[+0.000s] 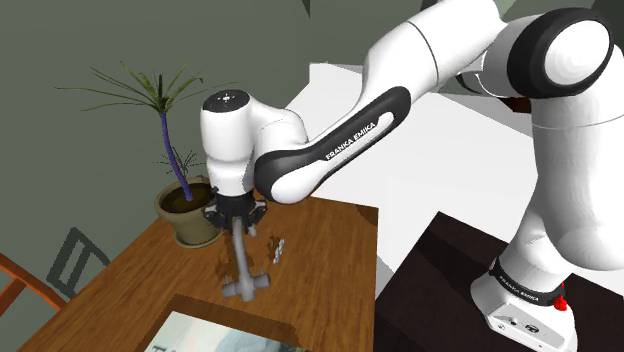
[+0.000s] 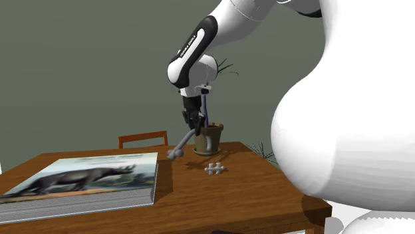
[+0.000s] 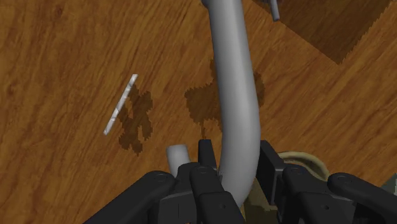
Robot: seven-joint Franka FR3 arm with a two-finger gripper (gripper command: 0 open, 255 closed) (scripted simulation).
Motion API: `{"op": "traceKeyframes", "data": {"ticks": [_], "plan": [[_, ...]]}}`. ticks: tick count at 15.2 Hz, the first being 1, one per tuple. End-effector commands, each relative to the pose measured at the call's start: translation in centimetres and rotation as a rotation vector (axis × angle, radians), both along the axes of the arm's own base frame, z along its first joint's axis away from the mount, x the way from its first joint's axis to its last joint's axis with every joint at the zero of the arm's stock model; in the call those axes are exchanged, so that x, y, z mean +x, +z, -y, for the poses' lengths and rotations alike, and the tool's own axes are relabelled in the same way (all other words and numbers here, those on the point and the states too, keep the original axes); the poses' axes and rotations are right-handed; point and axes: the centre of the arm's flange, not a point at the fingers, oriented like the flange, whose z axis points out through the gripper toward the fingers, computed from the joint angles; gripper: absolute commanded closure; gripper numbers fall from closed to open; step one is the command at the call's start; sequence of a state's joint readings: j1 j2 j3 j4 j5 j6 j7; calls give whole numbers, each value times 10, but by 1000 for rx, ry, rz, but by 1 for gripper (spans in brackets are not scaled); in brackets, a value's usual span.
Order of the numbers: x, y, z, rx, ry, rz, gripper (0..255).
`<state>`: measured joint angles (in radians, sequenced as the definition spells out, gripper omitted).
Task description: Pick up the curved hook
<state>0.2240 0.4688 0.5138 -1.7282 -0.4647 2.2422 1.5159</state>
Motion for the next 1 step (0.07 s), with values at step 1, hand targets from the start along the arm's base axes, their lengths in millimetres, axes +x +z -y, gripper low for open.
{"op": "traceKeyframes", "data": {"ticks": [1], "plan": [[0,3,-1,0,0,0,255]]}}
